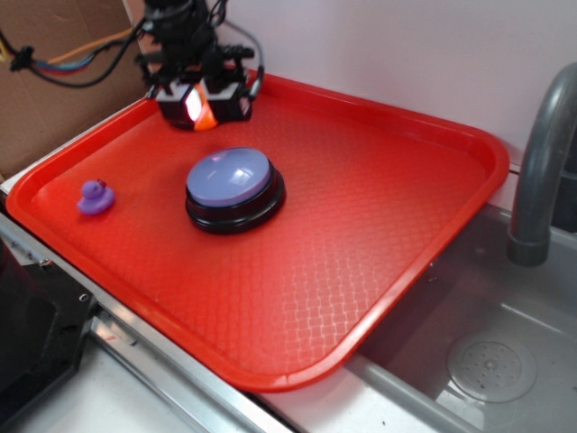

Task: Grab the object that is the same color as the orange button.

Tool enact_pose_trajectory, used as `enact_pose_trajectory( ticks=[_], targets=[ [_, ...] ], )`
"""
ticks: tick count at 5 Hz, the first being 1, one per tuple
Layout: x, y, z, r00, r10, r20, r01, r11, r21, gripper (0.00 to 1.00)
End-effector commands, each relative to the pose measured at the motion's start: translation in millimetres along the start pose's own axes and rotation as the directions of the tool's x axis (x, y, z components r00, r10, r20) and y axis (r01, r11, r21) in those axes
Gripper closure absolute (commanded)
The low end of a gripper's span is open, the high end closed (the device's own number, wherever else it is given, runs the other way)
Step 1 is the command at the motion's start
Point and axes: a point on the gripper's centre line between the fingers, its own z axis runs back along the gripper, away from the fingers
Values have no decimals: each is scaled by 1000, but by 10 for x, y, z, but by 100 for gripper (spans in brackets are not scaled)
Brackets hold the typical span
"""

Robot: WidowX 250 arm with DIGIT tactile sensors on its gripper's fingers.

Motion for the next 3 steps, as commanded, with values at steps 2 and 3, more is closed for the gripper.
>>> enact_pose_trajectory(
  ticks=[2,3],
  targets=[
    [-150,-635,796,916,-402,20,401,909,-115,100],
    [-136,-558,769,915,-400,-53,394,915,-87,100]
  ],
)
